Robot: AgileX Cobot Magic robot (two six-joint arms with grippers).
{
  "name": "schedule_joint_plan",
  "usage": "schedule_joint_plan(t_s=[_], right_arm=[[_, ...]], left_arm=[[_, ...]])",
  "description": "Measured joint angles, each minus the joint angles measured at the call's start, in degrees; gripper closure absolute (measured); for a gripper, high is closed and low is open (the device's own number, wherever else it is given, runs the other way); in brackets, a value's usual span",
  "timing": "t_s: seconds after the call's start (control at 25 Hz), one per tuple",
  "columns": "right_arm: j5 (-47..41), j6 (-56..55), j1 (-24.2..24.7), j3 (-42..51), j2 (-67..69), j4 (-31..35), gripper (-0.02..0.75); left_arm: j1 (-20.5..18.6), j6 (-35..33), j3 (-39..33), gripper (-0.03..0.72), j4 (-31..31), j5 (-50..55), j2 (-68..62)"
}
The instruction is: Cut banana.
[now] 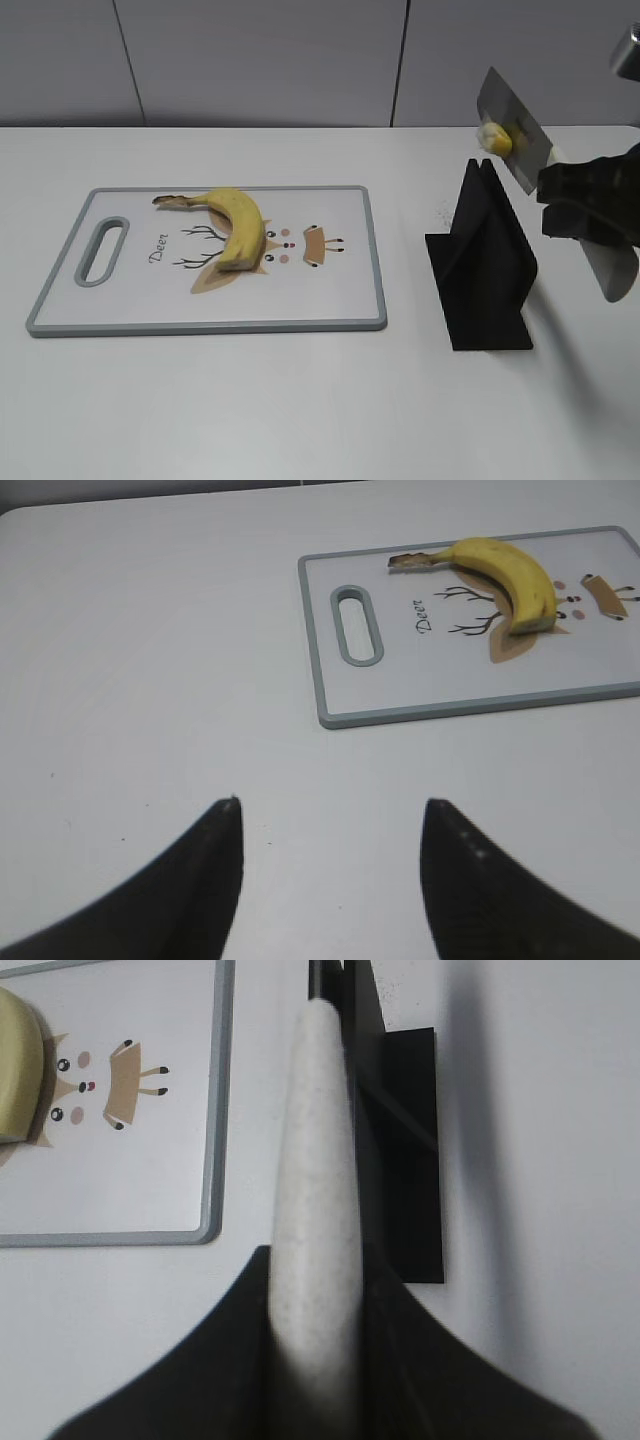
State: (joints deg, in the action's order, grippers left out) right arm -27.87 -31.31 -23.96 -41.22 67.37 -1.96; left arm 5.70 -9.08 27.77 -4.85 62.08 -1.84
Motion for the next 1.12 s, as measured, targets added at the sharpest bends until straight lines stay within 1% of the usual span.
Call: schedule_joint_plan(t_s=[0.32,0.52,0.84,1.12], right_arm=[[-0.4,-0.4,0.0,0.0,5.3,-0.1,0.566],[-0.4,-0.4,0.0,0.0,6.1,0.2,0.566],[-2.5,5.4,0.0,-0.1,8.6,5.9,0.566],[-2.8,6.6,0.0,-0.2,11.0,7.3,0.566]], left_arm=[[0.0,0.0,0.0,0.151,0.0,0.0,0.0],[0.0,0.0,0.0,0.151,0.0,0.0,0.0],[0.0,0.0,0.0,0.151,0.0,0.0,0.0],[0.0,0.0,0.0,0.151,0.1,0.0,0.0]])
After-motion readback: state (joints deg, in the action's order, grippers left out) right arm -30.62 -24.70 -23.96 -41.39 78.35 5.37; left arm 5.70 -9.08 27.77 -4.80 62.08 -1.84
